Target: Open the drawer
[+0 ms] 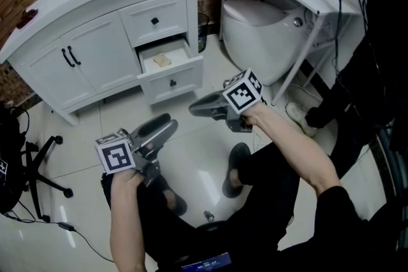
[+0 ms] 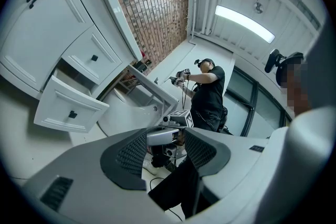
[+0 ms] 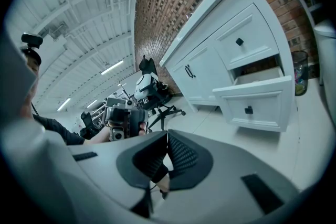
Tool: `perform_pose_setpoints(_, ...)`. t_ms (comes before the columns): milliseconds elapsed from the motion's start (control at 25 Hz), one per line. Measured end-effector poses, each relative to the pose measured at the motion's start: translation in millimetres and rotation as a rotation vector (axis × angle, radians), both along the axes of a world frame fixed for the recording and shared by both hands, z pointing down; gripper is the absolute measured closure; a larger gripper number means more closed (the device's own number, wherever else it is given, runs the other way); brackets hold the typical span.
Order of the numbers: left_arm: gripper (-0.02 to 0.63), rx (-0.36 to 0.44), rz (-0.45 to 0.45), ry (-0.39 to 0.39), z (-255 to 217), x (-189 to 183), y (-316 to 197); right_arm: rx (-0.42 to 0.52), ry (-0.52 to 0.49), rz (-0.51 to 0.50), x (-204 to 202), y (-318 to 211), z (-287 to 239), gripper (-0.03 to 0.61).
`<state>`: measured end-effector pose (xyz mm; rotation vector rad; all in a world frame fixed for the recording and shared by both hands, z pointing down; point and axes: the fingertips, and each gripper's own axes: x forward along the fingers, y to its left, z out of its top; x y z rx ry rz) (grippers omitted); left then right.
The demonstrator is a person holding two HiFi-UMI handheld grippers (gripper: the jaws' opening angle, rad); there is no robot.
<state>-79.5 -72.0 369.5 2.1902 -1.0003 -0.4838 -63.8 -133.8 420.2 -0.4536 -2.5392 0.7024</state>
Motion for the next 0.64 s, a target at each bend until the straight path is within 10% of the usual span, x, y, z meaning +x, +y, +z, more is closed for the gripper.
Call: perform_pose_setpoints(640, 0.394, 0.005, -0.007, -0.026, -1.5, 0.1, -1.1, -0.007, 0.001, -0.001, 1.1, 0.2, 0.3, 0.56)
